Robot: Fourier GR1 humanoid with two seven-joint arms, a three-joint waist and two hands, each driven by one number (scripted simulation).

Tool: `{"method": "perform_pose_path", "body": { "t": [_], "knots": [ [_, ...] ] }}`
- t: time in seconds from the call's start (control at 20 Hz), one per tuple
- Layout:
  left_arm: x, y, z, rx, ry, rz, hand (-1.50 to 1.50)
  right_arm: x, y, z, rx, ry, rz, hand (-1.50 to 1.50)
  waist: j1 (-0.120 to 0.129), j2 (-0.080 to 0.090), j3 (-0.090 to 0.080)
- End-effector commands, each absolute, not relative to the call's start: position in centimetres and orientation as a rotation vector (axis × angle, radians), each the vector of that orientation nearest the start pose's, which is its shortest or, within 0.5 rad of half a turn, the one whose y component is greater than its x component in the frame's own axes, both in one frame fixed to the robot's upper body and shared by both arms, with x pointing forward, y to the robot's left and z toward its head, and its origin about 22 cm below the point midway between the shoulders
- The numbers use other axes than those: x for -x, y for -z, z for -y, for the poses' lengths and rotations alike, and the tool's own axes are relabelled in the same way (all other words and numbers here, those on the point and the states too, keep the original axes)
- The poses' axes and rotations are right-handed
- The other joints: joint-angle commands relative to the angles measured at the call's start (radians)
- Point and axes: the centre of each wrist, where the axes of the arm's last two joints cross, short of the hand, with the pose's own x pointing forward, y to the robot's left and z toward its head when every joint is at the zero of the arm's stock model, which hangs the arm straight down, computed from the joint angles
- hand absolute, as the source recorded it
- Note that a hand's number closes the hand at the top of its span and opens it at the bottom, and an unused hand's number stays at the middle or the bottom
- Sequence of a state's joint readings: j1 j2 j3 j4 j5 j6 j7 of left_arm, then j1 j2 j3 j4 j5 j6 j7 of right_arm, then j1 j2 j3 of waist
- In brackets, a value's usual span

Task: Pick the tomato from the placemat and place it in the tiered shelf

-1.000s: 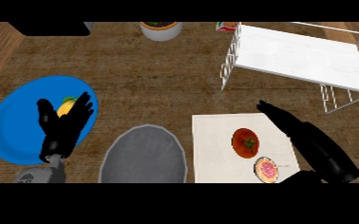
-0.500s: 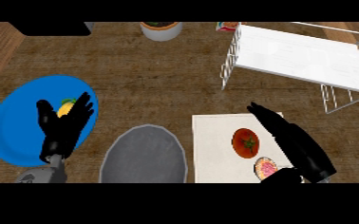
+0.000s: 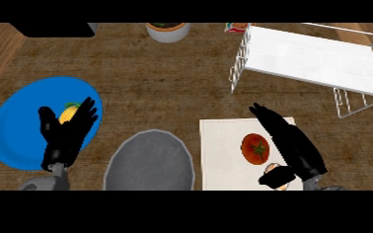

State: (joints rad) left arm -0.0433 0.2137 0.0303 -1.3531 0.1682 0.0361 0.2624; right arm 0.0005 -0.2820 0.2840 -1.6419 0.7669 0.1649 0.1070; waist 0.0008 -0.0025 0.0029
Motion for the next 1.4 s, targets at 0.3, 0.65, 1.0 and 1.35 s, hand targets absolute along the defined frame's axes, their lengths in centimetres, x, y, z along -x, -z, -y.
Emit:
{"method": "perform_pose_path", "body": {
  "t": [0.3, 0.65, 1.0, 1.35],
  "knots": [
    [-26.1, 3.5, -28.5, -0.090, -0.063, 1.109, 0.00, -27.1, 0.8, 21.8, 0.513, -1.077, 1.394, -1.50, 0.001, 0.004, -0.003],
    [-24.1, 3.5, -29.7, -0.064, -0.040, 1.104, 0.00, -24.7, 2.2, 20.2, 0.485, -1.124, 1.423, -1.50, 0.000, 0.002, -0.003],
    [-26.0, 2.1, -28.6, -0.080, -0.045, 1.104, 0.00, -25.8, 3.2, 16.8, 0.396, -1.356, 1.423, 1.50, 0.001, 0.003, -0.003],
    [-25.8, 2.6, -29.6, -0.095, -0.045, 1.117, 0.00, -25.7, 1.7, 18.3, 0.424, -1.190, 1.387, 1.50, -0.003, 0.003, -0.003]
  ]
}}
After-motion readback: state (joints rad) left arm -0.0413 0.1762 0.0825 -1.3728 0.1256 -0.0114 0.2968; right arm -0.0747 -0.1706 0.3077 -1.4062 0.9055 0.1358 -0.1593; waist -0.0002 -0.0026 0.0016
